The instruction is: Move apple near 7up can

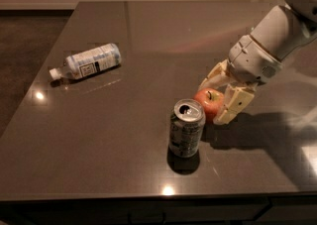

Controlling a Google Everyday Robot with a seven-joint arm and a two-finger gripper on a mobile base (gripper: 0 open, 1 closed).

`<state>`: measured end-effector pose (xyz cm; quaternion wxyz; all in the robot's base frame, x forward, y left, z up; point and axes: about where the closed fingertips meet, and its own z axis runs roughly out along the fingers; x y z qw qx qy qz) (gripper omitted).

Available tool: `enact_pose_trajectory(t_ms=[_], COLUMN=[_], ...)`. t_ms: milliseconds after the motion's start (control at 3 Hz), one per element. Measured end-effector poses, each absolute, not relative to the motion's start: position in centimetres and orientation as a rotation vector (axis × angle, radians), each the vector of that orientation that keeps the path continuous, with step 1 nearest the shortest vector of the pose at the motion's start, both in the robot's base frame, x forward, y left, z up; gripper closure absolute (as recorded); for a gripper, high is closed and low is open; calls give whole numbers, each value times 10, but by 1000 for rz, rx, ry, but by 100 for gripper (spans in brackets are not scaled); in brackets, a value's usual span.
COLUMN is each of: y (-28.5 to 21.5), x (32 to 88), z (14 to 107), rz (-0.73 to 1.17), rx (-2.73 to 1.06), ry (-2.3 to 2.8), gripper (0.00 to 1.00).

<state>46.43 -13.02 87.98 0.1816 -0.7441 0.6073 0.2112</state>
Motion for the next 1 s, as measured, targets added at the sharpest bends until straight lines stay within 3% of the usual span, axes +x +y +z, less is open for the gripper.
enact_pose_trajectory(t_ms=[333, 667, 1000], y=[-129, -130, -131], x=[468, 471, 471], z=[871, 861, 856], rz=[580, 579, 586], rx=[-2115, -2140, -2148], ry=[1735, 1753, 1763], gripper=[60, 30, 7])
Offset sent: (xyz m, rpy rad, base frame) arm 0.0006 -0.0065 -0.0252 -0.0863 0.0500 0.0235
